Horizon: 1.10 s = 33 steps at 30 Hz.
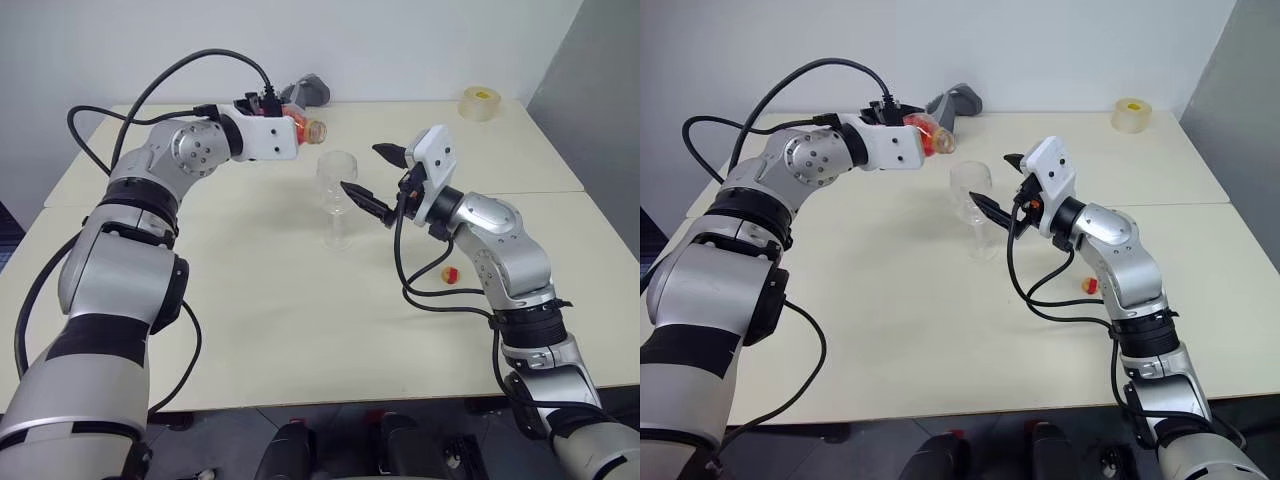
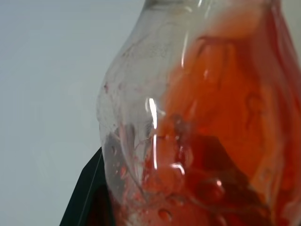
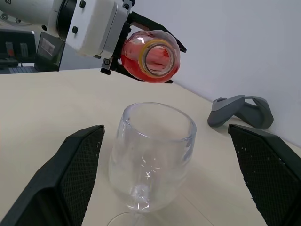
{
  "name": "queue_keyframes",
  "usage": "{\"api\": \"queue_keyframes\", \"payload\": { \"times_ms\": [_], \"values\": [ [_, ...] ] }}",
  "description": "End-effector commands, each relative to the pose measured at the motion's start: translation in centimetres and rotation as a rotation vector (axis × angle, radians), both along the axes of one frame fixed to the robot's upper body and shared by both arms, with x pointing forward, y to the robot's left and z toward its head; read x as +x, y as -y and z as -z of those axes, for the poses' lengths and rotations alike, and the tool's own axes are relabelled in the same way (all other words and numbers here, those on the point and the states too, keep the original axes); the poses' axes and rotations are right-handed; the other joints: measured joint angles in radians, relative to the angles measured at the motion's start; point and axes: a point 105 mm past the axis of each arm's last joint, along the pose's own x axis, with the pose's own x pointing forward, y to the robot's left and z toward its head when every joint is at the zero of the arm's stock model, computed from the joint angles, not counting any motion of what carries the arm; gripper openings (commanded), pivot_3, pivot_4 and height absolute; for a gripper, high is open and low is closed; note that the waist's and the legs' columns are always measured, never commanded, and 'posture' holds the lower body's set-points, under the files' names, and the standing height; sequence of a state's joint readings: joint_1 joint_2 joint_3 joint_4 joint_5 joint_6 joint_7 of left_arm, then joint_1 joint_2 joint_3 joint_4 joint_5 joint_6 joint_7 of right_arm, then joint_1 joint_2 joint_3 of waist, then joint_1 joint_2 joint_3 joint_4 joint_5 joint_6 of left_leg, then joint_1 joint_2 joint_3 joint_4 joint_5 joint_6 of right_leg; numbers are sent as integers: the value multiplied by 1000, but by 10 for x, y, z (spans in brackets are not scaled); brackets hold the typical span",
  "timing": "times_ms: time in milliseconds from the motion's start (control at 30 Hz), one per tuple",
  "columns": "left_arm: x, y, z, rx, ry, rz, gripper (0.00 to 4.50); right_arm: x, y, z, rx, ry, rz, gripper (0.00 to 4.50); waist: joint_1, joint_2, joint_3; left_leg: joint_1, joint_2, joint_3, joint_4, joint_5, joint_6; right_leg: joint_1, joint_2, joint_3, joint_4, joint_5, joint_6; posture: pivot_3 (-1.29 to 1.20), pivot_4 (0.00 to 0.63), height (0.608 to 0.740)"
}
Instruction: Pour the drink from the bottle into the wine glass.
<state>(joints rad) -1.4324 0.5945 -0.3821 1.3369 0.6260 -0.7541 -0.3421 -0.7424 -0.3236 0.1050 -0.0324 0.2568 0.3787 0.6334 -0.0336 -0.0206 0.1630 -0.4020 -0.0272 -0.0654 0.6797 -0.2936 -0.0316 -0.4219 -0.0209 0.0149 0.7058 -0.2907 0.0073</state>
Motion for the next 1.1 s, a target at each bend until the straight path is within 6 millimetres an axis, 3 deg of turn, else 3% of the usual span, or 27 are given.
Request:
{"api": "queue_keyframes", "payload": {
  "times_ms": [33,1100],
  "values": [
    [-5,2,-36,14,115,13,1947,-7,-1,-15,20,67,-23,4500,0,0,0,0,0,0,0,0,0,0,0,0,0,0,0,0,150,740],
    [-5,-2,-42,140,178,-4,1947,-9,-2,-15,19,79,-27,4500,0,0,0,0,0,1,0,0,0,-1,0,0,2,0,0,0,150,740]
  ]
}}
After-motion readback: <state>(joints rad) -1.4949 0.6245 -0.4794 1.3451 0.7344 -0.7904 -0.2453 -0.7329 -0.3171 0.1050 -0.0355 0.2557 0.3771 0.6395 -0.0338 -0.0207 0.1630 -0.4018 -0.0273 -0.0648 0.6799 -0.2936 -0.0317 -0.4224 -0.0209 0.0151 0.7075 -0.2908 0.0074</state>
